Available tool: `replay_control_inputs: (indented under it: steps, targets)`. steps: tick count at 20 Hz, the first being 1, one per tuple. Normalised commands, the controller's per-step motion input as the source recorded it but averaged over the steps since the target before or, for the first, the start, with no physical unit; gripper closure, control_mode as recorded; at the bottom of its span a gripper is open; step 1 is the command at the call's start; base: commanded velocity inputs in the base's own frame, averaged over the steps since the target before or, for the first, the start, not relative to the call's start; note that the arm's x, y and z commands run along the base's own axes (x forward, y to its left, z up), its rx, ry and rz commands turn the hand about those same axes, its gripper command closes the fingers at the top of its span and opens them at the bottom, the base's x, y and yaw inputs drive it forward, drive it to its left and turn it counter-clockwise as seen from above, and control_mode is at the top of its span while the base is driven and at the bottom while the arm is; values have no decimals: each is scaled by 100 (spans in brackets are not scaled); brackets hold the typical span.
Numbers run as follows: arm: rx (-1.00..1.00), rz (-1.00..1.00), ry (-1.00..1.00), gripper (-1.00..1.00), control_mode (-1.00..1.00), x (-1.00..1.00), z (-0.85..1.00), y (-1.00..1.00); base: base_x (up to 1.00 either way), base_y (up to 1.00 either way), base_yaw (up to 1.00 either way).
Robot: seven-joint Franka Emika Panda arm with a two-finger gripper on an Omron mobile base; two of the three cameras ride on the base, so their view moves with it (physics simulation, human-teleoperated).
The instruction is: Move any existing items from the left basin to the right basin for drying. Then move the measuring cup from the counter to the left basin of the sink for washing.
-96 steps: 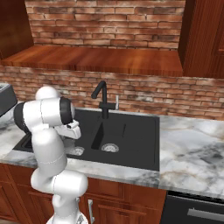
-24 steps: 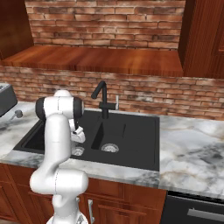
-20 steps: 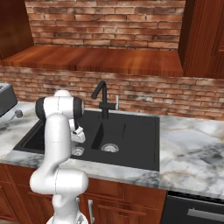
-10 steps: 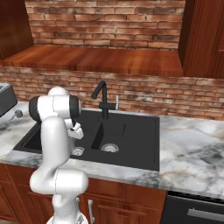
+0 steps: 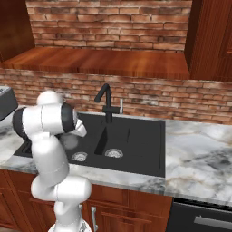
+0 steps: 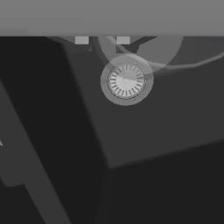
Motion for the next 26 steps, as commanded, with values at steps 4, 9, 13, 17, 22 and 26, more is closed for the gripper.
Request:
replay_control_inputs:
  steps: [4,9,13,17,22,26]
  targets:
    - [2,0,-16,100,-100,-40,69,-29,0,0,0]
    - [3,0,-14,100,-100,-45,63,-29,0,0,0]
    - [4,0,-10,100,-100,-45,58,-30,0,0,0]
    - [5,0,-6,100,-100,-38,54,-37,0,0,0]
    - [5,0,-4,100,-100,-21,54,-42,0,0,0]
    - [3,0,0,100,-100,-8,24,-40,0,0,0]
